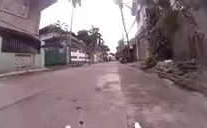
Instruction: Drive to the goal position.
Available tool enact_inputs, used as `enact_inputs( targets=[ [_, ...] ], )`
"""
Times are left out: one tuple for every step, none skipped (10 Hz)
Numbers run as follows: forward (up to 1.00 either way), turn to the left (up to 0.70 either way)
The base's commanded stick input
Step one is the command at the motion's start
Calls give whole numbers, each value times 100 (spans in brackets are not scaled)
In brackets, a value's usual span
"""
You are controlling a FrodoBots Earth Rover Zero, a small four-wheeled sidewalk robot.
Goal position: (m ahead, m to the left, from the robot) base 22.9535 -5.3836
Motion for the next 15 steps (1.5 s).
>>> enact_inputs(
  targets=[
    [70,0],
    [70,0],
    [70,0],
    [70,0],
    [70,0],
    [70,0],
    [70,0],
    [70,0],
    [70,0],
    [70,0],
    [70,0],
    [70,0],
    [70,0],
    [70,0],
    [70,0]
  ],
)
